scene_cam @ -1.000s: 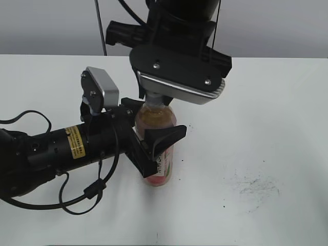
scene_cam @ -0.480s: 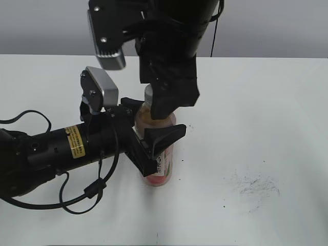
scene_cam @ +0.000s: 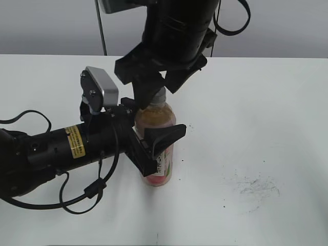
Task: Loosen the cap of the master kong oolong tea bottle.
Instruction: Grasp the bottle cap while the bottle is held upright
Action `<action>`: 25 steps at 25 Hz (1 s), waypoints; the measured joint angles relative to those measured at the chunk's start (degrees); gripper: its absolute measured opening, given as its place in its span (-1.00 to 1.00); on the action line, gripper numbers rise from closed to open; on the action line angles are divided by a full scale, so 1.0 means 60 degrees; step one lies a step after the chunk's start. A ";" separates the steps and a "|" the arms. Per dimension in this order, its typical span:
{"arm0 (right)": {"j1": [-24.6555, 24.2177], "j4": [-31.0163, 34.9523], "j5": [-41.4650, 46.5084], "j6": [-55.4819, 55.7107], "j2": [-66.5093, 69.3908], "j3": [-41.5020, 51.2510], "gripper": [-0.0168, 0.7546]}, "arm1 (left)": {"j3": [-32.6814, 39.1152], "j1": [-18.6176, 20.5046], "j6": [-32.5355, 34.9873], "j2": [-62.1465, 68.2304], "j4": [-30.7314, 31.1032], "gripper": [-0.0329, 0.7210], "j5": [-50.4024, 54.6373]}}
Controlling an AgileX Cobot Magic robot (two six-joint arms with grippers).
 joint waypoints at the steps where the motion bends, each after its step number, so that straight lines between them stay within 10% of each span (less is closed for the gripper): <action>1: 0.0000 -0.0122 0.0009 0.0467 0.0000 0.0000 0.26 | 0.0000 0.0000 0.0000 0.0000 0.0000 0.28 0.0000; 13: 0.0025 -0.0250 0.0017 0.0358 0.0000 0.0000 -0.24 | -0.0018 -0.0008 -0.0010 0.0000 -0.0037 0.28 0.0038; 25: 0.0007 0.0114 0.0008 -1.0375 0.0000 0.0000 -0.24 | -0.0018 -0.0008 -0.0001 0.0000 0.0031 0.28 0.0030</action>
